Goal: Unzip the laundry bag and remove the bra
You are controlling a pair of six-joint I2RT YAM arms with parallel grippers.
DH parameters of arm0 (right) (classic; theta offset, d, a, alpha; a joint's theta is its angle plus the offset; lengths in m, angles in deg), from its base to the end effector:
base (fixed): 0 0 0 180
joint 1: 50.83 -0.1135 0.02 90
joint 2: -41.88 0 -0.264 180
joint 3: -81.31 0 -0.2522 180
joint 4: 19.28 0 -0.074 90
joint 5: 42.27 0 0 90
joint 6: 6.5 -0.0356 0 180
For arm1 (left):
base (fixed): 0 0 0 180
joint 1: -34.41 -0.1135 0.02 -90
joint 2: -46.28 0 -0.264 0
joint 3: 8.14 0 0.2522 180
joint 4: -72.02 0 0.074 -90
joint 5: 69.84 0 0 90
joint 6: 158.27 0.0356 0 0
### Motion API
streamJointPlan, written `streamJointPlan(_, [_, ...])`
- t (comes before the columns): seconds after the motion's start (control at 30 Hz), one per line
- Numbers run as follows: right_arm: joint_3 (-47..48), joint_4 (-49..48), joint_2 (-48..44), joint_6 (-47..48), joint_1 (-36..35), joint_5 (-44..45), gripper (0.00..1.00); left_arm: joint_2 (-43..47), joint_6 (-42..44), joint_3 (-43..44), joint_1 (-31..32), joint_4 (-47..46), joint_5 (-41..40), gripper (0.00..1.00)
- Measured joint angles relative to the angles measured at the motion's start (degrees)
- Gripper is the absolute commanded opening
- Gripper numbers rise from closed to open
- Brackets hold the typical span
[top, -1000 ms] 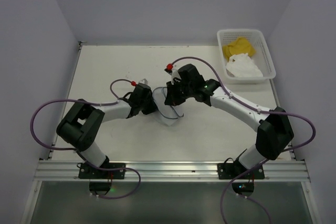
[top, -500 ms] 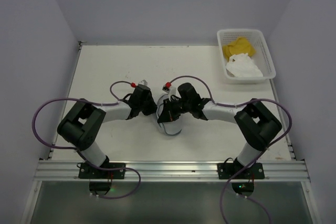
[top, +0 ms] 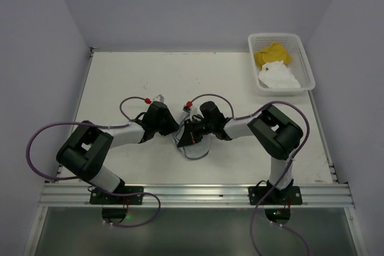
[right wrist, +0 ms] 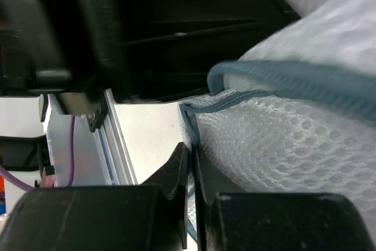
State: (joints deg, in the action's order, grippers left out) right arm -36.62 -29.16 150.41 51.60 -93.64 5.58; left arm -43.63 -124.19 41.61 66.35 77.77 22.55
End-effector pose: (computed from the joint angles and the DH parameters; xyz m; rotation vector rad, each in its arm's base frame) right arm 0.2466 0.2610 0.1212 -0.6944 2.3549 1.4742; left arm 0.2441 -0.1539 0.1362 -0.5015 2.4638 -0.7441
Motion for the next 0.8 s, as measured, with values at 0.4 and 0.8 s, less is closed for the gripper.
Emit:
streamJointPlan(0.4, [2.8, 3.6, -0.8, 1.4, -0.4, 1.4, 0.64, 17.6, 2.6, -0.3, -3.8, 16.3, -8.5, 0.82])
streamJointPlan(0.8, [12.7, 24.8, -14.0, 7.4, -0.4, 10.4, 0.94, 38.4, 7.3, 2.3, -6.9, 32.2, -17.0, 1.00])
